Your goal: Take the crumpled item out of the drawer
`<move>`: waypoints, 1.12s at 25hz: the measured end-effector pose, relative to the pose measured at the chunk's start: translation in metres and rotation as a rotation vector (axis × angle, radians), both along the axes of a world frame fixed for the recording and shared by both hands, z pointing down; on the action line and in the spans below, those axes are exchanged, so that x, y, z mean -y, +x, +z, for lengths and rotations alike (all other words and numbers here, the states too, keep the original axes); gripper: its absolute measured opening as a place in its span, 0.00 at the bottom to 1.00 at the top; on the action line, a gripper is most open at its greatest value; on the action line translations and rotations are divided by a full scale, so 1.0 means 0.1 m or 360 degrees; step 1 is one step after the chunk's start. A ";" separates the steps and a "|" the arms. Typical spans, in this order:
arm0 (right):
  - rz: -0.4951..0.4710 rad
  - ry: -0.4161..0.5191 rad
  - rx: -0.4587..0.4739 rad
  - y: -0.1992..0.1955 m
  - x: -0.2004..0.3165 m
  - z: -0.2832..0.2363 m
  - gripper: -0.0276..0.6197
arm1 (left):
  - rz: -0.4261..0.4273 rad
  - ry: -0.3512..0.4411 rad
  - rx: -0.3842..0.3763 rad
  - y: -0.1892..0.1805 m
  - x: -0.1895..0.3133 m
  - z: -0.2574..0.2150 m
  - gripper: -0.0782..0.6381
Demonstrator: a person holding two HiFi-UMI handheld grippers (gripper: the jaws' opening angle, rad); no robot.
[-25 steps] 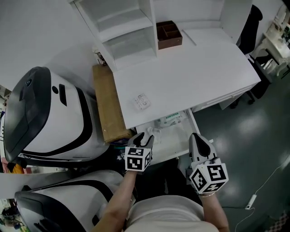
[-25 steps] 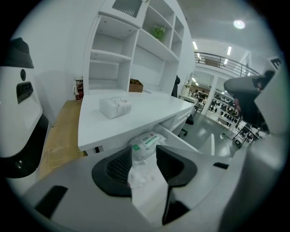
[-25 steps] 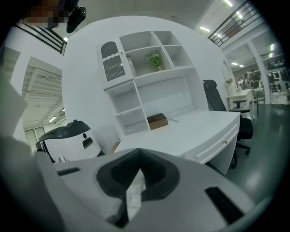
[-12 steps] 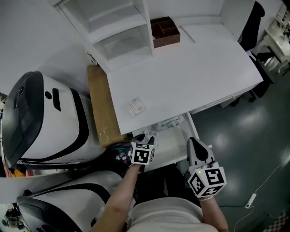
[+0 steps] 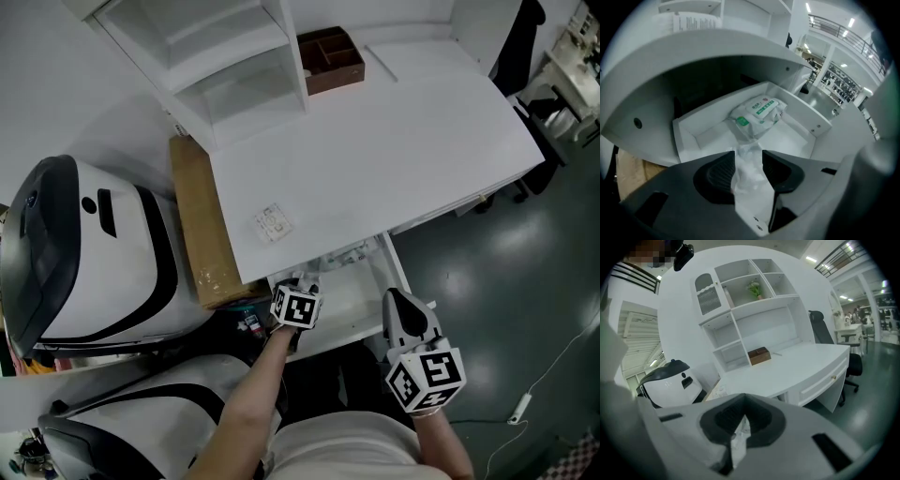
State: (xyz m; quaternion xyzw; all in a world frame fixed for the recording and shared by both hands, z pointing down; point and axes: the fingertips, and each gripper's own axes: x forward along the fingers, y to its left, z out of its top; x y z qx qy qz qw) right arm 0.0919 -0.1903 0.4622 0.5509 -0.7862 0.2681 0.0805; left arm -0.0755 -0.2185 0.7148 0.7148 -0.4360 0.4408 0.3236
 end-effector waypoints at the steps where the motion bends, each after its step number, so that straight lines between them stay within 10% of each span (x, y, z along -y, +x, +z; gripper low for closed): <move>1: -0.0001 -0.0006 0.0001 0.00 -0.01 0.01 0.05 | 0.0009 -0.0022 0.0014 0.00 -0.02 0.05 0.35; 28: -0.0009 -0.0119 0.0041 0.06 -0.09 0.24 0.05 | 0.0275 -0.0255 0.0501 0.05 -0.12 0.52 0.37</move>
